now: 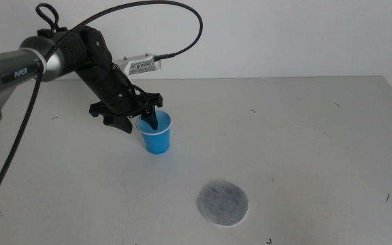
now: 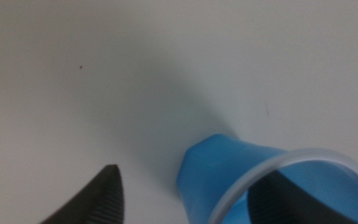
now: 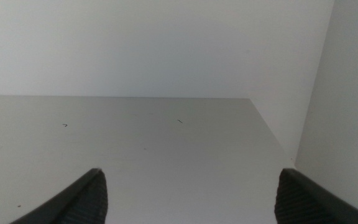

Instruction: Place an empty cup on a cup mat.

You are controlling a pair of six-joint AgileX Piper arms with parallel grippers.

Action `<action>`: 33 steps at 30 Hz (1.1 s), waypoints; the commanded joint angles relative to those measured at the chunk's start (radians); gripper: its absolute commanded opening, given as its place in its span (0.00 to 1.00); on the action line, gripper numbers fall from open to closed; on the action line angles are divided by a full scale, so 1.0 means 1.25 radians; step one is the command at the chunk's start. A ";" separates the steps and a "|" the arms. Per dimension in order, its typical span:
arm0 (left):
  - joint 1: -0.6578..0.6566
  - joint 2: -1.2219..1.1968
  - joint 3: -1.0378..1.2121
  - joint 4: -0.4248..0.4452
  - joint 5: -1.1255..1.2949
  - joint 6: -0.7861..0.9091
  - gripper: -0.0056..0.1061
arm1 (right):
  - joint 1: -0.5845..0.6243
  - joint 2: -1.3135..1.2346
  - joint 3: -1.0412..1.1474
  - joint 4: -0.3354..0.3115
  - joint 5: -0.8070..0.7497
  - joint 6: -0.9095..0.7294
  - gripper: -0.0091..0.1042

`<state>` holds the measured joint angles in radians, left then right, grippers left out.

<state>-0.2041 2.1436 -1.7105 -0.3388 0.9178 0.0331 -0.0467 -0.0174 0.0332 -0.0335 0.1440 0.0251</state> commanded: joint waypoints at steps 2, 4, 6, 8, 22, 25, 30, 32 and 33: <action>-0.005 -0.051 -0.026 -0.022 -0.006 -0.010 0.32 | 0.002 -0.015 -0.009 -0.007 -0.063 -0.007 0.91; -0.005 -0.051 -0.026 -0.020 0.002 -0.010 0.14 | 0.002 -0.015 -0.009 -0.007 -0.063 -0.007 0.91; -0.005 -0.052 -0.026 -0.010 0.021 -0.010 0.05 | 0.002 -0.015 -0.009 -0.007 -0.063 -0.007 0.91; -0.005 -0.058 -0.026 -0.001 0.042 -0.010 0.05 | 0.002 -0.015 -0.009 -0.007 -0.063 -0.007 0.91; -0.086 -0.173 -0.026 0.051 0.099 -0.054 0.05 | 0.002 -0.015 -0.009 -0.007 -0.063 -0.007 0.91; -0.141 -0.179 -0.026 0.078 0.104 -0.091 0.05 | 0.002 -0.015 -0.009 -0.007 -0.063 -0.007 0.91; -0.225 -0.176 -0.026 0.095 0.109 -0.114 0.05 | 0.002 -0.015 -0.009 -0.007 -0.063 -0.007 0.91; -0.258 -0.176 -0.026 0.101 0.109 -0.119 0.05 | 0.002 -0.015 -0.009 -0.007 -0.063 -0.007 0.91; -0.269 -0.176 -0.026 0.106 0.109 -0.121 0.05 | 0.002 -0.015 -0.009 -0.007 -0.063 -0.007 0.91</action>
<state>-0.5148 1.9847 -1.7128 -0.2048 1.0686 -0.0992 -0.0467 -0.0174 0.0332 -0.0335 0.1440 0.0251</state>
